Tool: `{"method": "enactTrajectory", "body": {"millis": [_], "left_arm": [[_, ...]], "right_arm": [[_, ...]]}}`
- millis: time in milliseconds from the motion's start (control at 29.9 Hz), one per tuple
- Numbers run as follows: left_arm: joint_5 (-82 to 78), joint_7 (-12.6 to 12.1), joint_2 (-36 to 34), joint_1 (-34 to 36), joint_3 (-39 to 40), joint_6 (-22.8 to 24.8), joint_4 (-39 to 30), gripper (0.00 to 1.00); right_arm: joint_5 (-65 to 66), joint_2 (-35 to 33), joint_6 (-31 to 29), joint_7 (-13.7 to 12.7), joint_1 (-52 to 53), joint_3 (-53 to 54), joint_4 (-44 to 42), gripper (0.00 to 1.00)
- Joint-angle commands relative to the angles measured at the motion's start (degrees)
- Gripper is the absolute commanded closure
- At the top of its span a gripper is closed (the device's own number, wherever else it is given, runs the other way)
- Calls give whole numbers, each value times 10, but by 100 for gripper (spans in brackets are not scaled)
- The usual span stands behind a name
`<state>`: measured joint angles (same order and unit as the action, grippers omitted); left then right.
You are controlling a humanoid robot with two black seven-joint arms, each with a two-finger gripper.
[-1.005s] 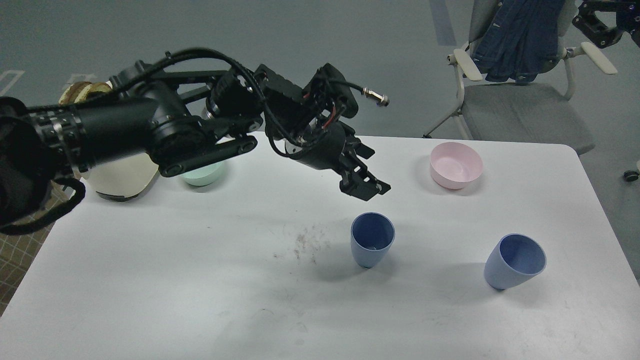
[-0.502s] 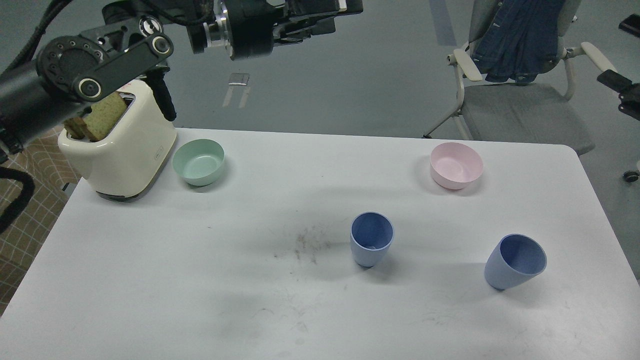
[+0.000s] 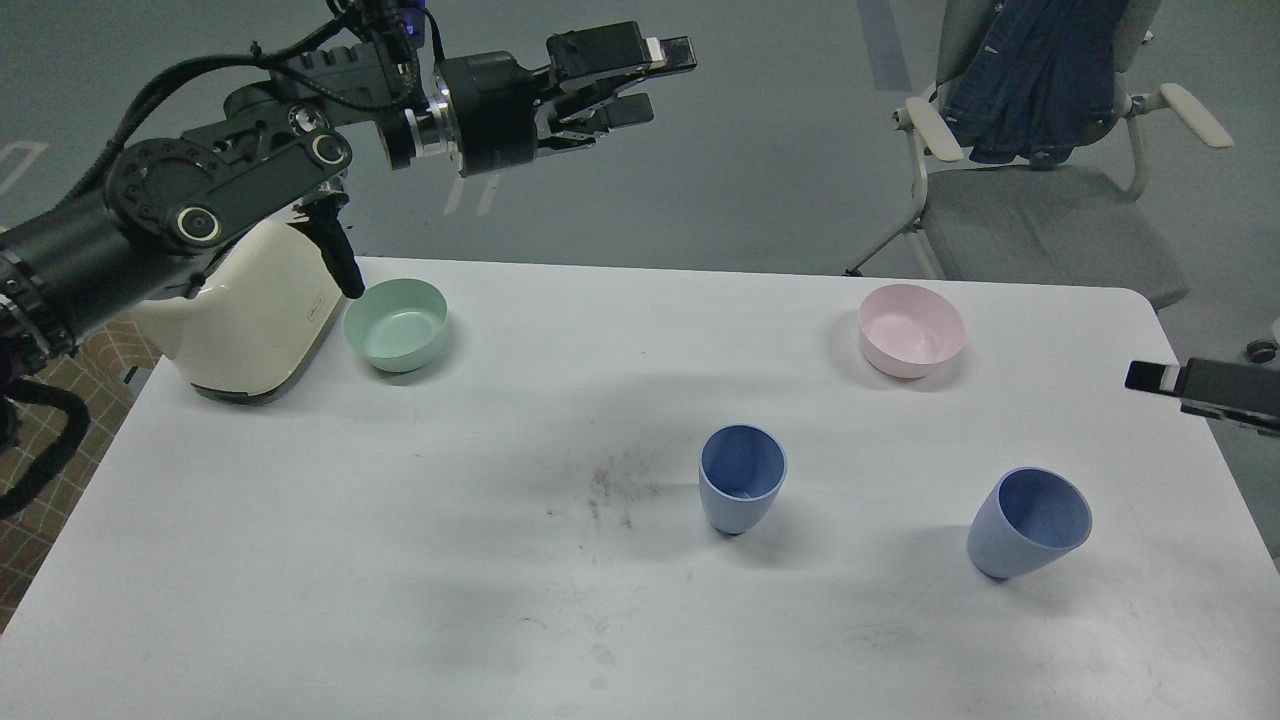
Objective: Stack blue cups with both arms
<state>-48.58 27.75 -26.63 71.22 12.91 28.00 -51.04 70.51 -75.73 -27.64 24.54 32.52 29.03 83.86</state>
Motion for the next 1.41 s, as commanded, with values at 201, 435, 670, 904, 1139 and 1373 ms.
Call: {"method": "enactTrajectory", "body": {"millis": [201, 435, 670, 904, 1139, 1373], "left_arm": [[-2, -1, 14, -4, -1, 0, 1, 4], [-2, 0, 13, -7, 0, 0, 1, 4], [-1, 0, 11, -8, 0, 0, 1, 4], [-1, 0, 12, -14, -1, 0, 1, 4], [-3, 0, 11, -16, -1, 0, 1, 4], [-4, 0, 8, -16, -1, 0, 1, 4]], "right_arm": [[54, 29, 59, 10, -14, -59, -4, 0], [67, 76, 59, 9, -33, -56, -28, 14], [94, 114, 59, 6, -42, -56, -52, 30], [105, 134, 59, 3, -42, -56, -67, 50], [117, 137, 58, 2, -44, -56, -67, 79], [118, 133, 58, 2, -40, -56, -65, 100]]}}
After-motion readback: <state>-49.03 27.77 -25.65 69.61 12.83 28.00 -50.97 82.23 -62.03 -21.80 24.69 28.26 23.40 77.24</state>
